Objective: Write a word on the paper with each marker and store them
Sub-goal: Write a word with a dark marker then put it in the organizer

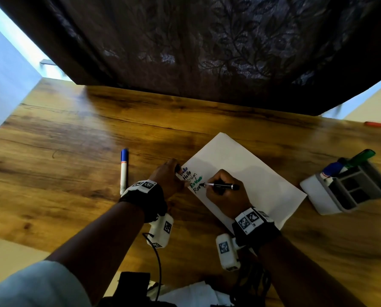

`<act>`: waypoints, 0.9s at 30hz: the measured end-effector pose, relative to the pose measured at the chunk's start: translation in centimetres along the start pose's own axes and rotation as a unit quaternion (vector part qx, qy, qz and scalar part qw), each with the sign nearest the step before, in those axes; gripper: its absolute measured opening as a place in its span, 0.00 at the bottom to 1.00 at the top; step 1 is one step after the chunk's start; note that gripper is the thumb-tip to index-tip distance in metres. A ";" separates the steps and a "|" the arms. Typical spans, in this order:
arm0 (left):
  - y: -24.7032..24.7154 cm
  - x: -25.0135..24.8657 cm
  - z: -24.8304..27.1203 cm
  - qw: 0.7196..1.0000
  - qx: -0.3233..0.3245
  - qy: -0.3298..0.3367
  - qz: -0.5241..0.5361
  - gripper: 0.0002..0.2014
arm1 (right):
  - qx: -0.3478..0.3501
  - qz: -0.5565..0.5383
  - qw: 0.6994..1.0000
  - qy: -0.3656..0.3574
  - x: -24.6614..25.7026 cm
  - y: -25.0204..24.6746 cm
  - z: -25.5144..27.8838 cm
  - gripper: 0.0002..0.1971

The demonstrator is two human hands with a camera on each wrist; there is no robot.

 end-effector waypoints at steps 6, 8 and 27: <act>-0.1 0.1 -0.2 1.000 -0.005 -0.002 -0.008 0.20 | 0.002 -0.005 1.000 -0.004 0.1 0.1 0.1 0.09; 0.0 0.1 -0.2 1.000 -0.003 0.000 -0.003 0.20 | -0.003 -0.006 1.000 -0.014 0.3 -0.1 0.2 0.09; 0.0 0.0 0.1 1.000 -0.003 0.003 0.012 0.19 | -0.017 0.008 1.000 -0.017 0.1 -0.6 0.2 0.09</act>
Point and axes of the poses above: each hand's wrist, its own z-axis away from the middle knuckle, its own y-axis out of the palm, x = y × z, the point moved 10 cm from there along -z, towards the middle knuckle, and after that the axes turned 13 degrees about x, right-handed, at the moved point
